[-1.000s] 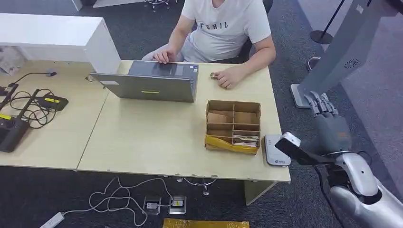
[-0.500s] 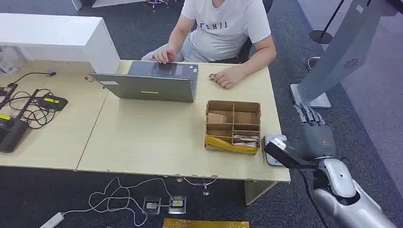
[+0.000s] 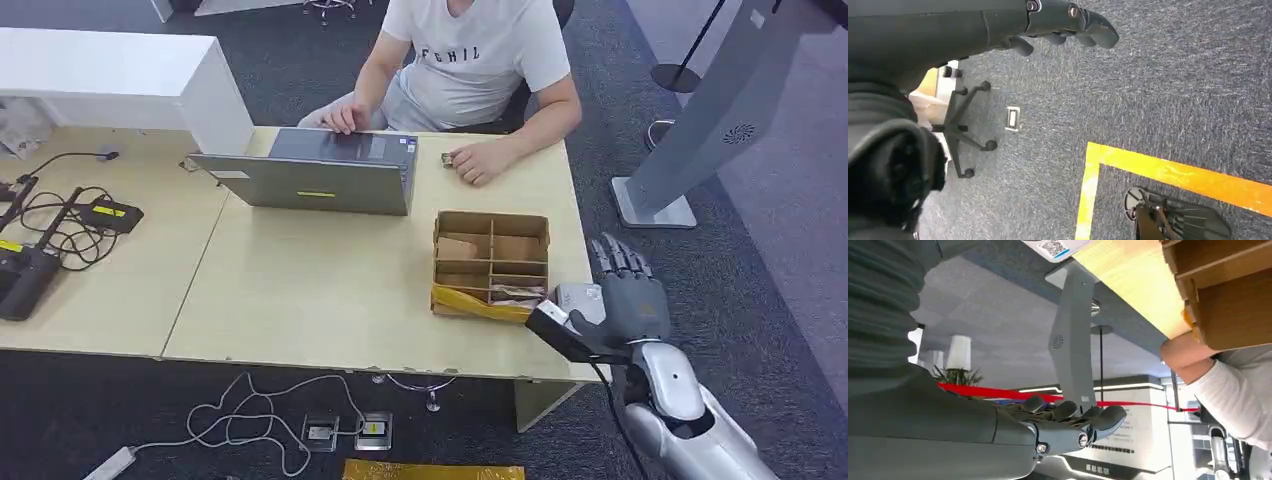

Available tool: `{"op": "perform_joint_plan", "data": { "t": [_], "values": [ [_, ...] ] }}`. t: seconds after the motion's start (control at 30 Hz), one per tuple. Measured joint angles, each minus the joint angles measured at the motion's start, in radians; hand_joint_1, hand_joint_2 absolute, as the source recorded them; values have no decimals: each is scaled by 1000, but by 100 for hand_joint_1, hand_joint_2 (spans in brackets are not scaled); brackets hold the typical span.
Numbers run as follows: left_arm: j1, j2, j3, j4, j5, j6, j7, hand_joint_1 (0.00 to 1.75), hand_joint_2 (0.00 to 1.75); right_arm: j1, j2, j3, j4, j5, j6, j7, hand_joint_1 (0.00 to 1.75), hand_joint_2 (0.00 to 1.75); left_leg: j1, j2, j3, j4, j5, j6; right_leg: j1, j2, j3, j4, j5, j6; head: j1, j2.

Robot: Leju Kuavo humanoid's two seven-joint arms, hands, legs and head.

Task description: Pass the card to the sensor for recognition and then transmit it.

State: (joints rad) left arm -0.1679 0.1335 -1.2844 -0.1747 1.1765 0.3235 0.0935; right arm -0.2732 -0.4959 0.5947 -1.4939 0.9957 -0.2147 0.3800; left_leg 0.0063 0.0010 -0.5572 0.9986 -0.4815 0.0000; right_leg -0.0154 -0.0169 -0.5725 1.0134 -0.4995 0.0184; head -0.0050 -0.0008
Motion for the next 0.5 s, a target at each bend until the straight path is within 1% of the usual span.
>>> {"op": "perform_joint_plan", "data": {
  "t": [0.13, 0.2, 0.43, 0.5],
  "values": [
    [0, 1, 0, 0, -2, -8, -2, 0, 0, 3, 16, -18, -1, 8, 77, 13, 0, 175, 0, 0, 0, 0, 0, 0, 0, 0, 0, 0, 0, 0, 0, 0],
    [0, 3, 0, 0, -2, -9, -3, 0, 0, 8, 23, -30, -9, 21, 103, 19, 0, 175, 0, 0, 0, 0, 0, 0, 0, 0, 0, 0, 0, 0, 0, 0],
    [0, 5, 0, 0, -2, -11, -3, 0, 0, 12, 36, -52, -19, 30, 121, 23, 0, 175, 0, 0, 0, 0, 0, 0, 0, 0, 0, 0, 0, 0, 0, 0],
    [0, 5, 0, 0, -3, -9, -3, 0, 0, 12, 38, -59, -24, 35, 126, 11, 0, 175, 0, 0, 0, 0, 0, 0, 0, 0, 0, 0, 0, 0, 0, 0]
  ]
}}
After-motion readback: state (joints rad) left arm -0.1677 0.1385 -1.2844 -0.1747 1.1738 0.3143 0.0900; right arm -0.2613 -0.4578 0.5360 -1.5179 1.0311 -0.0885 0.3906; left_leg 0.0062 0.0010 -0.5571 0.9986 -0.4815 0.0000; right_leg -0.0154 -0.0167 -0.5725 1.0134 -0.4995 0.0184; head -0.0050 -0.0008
